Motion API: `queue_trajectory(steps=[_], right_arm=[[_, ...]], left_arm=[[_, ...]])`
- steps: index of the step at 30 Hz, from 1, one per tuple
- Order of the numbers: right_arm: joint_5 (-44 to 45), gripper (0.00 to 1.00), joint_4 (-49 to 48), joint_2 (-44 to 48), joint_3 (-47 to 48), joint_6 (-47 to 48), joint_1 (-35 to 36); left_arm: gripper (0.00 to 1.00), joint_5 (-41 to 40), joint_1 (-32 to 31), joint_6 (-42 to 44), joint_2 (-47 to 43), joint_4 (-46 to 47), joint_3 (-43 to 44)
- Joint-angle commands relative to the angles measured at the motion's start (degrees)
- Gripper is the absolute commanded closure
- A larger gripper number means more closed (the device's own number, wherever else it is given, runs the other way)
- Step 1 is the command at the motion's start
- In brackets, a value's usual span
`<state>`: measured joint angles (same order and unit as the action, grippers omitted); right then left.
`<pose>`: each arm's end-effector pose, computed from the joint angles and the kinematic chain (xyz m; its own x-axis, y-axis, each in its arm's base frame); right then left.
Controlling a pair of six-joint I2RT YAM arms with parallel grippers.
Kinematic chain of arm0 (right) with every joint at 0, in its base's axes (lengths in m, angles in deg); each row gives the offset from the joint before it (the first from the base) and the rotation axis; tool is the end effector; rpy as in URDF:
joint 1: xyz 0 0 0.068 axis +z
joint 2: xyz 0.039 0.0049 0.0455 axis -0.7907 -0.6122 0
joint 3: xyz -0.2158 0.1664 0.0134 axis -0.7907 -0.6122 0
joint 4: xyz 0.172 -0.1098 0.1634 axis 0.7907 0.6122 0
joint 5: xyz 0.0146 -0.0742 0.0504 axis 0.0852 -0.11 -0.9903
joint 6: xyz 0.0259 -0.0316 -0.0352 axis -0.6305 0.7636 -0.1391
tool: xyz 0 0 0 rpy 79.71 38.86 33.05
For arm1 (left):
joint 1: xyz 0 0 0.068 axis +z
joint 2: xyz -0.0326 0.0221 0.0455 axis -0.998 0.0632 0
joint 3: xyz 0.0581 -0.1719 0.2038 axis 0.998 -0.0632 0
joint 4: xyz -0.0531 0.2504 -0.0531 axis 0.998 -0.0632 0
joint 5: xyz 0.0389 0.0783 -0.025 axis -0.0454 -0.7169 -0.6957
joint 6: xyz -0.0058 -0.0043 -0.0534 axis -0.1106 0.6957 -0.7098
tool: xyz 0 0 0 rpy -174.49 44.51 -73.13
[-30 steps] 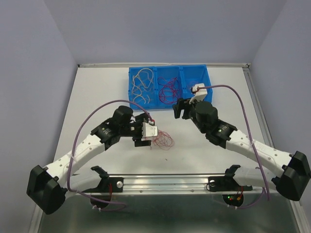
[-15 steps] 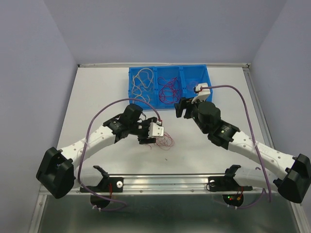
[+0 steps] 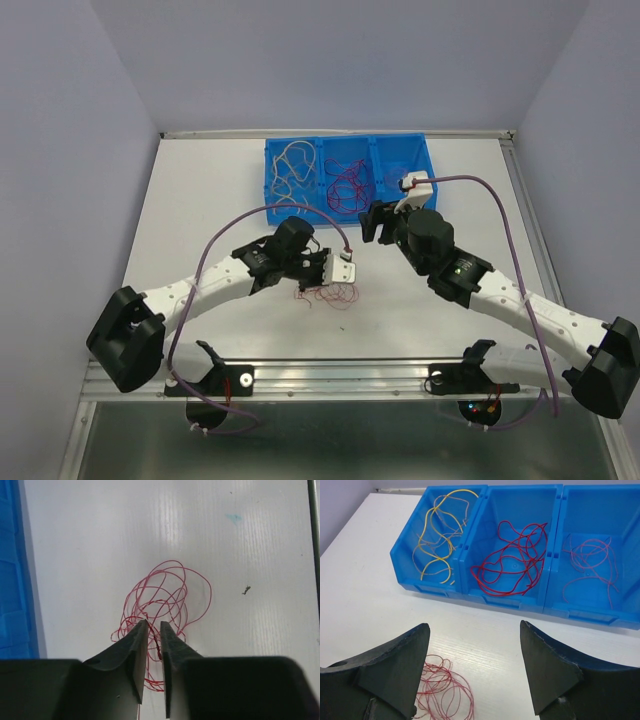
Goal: Untangle the cables
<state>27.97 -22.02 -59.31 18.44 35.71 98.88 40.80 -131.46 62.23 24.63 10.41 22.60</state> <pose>0.1852 0.1732 0.3250 -0.2179 0.1125 -0.9695 -0.3082 0.9346 0.1777 0.1841 -0.2111 0.2434 0.3723 0.5143 -0.7726 0.9226 -0.1147 0.3682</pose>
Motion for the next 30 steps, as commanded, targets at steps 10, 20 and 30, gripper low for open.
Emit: queue_trajectory(steps=[10, 20, 30], right_arm=[[-3.2, 0.23, -1.9, 1.1, 1.8, 3.0, 0.5], [-16.4, 0.28, -18.6, 5.8, -8.8, 8.0, 0.6], [-37.7, 0.19, -23.0, -1.3, -8.6, 9.9, 0.6]], left_arm=[[1.0, -10.5, -0.7, -12.2, -7.3, 7.7, 4.5], [1.0, -28.0, -0.8, -24.9, -18.1, 7.9, 10.8], [1.0, -29.3, -0.7, -26.1, -19.1, 4.0, 18.0]])
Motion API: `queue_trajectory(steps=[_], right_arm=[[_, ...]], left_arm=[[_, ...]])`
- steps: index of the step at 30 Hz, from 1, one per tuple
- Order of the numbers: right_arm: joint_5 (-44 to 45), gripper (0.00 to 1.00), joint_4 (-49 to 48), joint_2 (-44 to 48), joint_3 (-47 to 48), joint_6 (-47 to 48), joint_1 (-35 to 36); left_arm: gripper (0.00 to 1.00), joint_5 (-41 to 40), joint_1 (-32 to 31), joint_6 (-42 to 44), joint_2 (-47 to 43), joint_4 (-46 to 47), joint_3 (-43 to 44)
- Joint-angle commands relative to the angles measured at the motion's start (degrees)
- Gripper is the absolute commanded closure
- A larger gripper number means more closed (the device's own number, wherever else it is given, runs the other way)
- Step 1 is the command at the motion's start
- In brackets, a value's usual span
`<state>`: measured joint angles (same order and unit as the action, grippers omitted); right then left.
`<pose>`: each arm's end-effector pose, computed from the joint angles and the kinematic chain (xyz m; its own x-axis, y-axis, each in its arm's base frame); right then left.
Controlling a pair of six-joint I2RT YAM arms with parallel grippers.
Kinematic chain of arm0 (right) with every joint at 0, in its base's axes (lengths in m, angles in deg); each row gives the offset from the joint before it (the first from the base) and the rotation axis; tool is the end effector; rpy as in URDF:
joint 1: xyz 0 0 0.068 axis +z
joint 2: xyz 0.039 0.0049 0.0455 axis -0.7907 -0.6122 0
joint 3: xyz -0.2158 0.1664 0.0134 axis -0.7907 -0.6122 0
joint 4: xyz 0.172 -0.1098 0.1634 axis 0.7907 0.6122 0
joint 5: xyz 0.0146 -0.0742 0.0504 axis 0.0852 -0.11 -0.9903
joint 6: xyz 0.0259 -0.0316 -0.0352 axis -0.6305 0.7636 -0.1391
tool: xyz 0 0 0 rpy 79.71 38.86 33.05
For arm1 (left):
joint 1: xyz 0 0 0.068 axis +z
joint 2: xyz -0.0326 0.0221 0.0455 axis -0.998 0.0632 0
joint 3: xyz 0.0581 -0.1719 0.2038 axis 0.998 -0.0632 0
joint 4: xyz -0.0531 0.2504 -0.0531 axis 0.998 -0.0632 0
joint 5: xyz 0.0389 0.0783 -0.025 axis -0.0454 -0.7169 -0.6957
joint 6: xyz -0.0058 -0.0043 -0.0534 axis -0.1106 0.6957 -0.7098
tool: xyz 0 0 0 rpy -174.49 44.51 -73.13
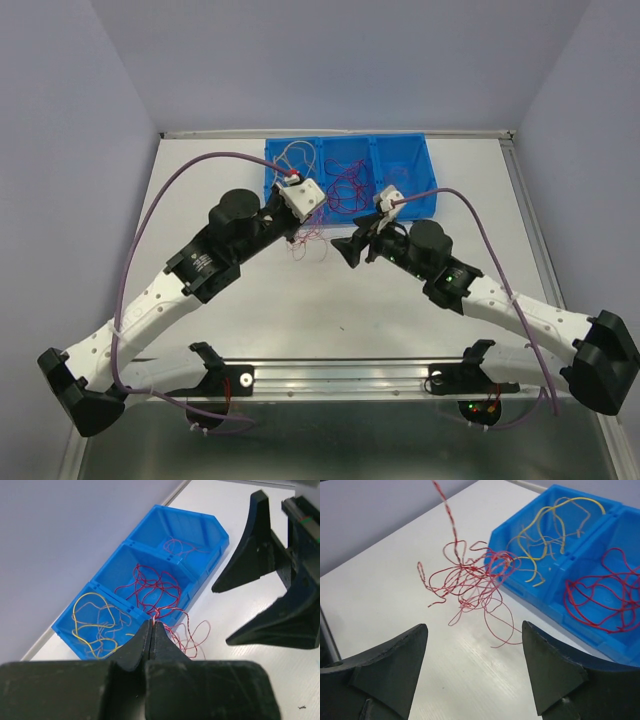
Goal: Untangle the cables
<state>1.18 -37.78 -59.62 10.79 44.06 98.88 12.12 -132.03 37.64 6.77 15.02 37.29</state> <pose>0.1762 0.1871 0.3048 -0.1242 0.0429 -0.9913 -0.7244 0.6788 0.1201 0.1567 -0.1631 0.4144 0.2901 0.2614 -0.9206 0.6954 0.6033 0.3904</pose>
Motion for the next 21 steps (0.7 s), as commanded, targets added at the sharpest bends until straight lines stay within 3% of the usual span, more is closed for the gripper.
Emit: queue_trajectory(steps=[1, 7, 14, 15, 16, 18, 21], right_arm=[[-11.7, 0.19, -9.6, -1.5, -1.4, 1.4, 0.6], [-14.2, 0.19, -13.4, -4.4, -2.4, 0.5, 0.6], [-10.2, 0.2, -13.2, -5.2, -2.3, 0.3, 0.6], [-9.5, 0.21, -13.1, -5.0, -2.4, 0.3, 0.6], [-9.4, 0.32, -13.2, -4.5, -2.5, 0.4, 0.6], [-10.1, 0.43, -13.2, -4.0, -2.8, 0.5, 0.6], [-12.2, 0.45, -13.2, -3.0, -3.0, 0.4, 0.6]], left_arm=[[1.0, -0.3, -0.1, -1.7, -1.1, -1.1, 3.8], [1.0, 0.2, -0.1, -2.5, -0.3, -3.8, 7.2], [1.0, 1.5, -0.2, -3.0, -1.1, -7.1, 11.4], [1.0, 1.4, -0.1, -2.9, -1.3, -7.5, 11.9], [1.0, 1.4, -0.1, -2.8, -1.6, -7.8, 12.5], [1.0, 0.4, -0.2, -2.6, -2.3, -7.9, 12.9], [1.0, -2.6, -0.1, -2.4, -2.5, -8.3, 14.0]])
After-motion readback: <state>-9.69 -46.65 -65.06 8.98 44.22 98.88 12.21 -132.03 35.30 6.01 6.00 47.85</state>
